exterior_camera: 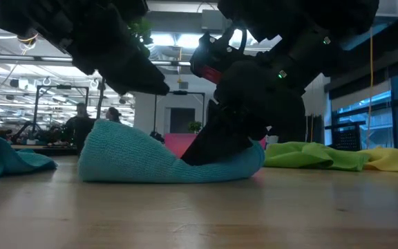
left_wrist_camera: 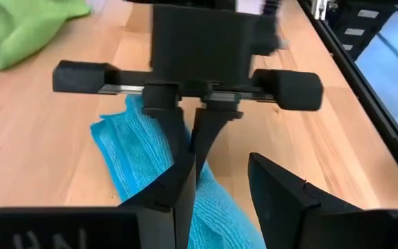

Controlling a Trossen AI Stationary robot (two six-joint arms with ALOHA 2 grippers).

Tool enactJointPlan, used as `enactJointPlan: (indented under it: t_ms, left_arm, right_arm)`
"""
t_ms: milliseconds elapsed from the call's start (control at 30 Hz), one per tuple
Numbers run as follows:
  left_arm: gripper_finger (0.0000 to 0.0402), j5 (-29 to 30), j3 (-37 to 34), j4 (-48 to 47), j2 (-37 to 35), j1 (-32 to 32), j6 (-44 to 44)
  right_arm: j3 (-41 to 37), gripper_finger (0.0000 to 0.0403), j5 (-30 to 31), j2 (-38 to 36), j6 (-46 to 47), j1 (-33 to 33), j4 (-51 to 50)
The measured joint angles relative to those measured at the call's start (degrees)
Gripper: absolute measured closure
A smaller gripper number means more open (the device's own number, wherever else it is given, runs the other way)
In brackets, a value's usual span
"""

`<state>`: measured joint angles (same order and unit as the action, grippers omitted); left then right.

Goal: Roll microfiber towels into tight, uniform cylinder then place into a basket
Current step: Roll the right blue towel

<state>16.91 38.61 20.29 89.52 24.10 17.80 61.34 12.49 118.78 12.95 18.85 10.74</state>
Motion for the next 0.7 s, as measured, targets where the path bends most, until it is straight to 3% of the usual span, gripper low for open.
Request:
enactJointPlan:
  t_ms: [300,433,700]
  left_arm:
    - [0.0278,6.62,6.62,-3.03,3.73,5.96,-8.42]
    - [0.0278,8.22,13.42,-10.13,9.58,7.06,-12.36]
    - [0.0278,14.20,24.82,-28.46,19.46,7.06,-11.04]
  right_arm:
    - [-0.04,0.0397,-0.24,0.00,0.28,0.00,0.02]
    - [-0.04,0.0397,-0.42,0.00,0.31,0.00,0.02]
    - [-0.04,0.0397,-1.54,0.00,0.55,-0.16,0.02]
